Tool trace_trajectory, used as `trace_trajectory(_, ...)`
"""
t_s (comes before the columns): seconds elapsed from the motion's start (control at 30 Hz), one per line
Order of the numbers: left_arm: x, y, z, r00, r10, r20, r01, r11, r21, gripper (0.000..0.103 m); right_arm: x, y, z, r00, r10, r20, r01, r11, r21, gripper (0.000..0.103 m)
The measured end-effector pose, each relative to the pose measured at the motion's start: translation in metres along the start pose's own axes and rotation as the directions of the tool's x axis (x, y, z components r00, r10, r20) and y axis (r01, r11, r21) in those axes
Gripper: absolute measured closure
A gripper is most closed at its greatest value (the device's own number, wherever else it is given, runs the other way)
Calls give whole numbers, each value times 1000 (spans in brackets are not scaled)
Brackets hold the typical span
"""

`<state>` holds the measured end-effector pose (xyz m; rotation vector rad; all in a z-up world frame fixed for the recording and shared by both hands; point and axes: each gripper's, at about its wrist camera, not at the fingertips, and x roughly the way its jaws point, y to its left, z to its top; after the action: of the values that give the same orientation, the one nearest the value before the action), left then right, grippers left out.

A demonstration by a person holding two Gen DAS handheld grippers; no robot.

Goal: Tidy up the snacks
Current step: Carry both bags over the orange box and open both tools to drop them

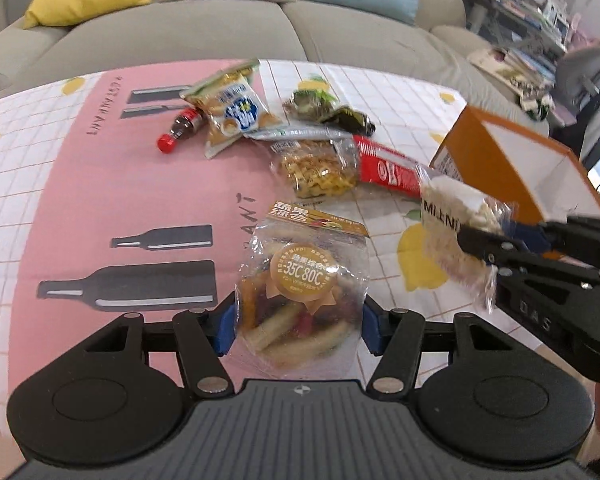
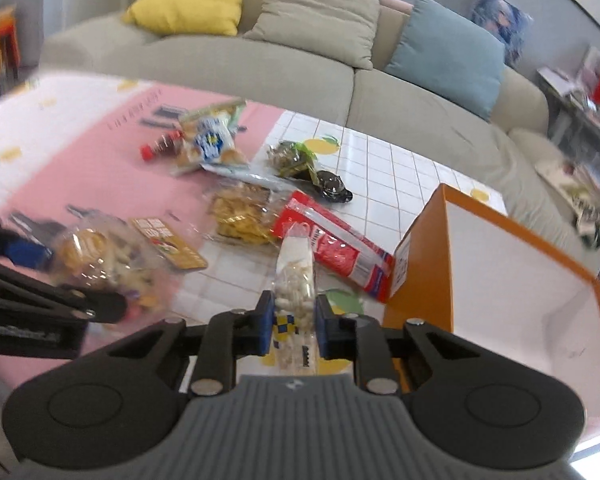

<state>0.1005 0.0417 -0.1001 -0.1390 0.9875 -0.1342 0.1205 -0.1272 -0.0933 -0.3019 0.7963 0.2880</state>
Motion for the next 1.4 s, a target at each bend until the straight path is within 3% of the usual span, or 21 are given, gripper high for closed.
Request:
trace_trajectory(0.17, -25, -4, 2, 999, -10, 47, 11, 1000, -24, 36, -32, -2, -3, 998, 53, 28, -56, 991, 124, 85)
trace_trajectory(0.43, -62, -28, 12, 993, -11, 119, 11, 1000, -1, 35, -82, -19, -1, 991, 96, 92, -113, 972, 205, 85)
trace_trajectory(0.73, -78, -88, 54, 974, -154, 166, 140, 986, 93, 35, -133, -77, 5, 988, 47, 149, -84, 963, 256, 85)
trace_trajectory(0.83, -73, -112, 70, 967, -212, 143, 194, 973, 127, 35, -142, -107, 7, 989, 22, 146, -64, 955, 290, 85)
trace_trajectory(1.03, -55, -173, 96, 957, -268, 115, 236, 944, 229, 35, -141, -166, 8, 995, -31, 91, -4, 932, 362, 85)
trace_trajectory(1.27, 1, -214, 111, 949, -311, -45, 313, 926, 211, 35, -110, -222, 0, 998, -54, -23, 59, 911, 408, 85)
trace_trajectory(1.4, 36, -231, 113, 955, -272, -121, 294, 925, 241, 35, -77, -236, -2, 996, -15, -90, 52, 901, 431, 85)
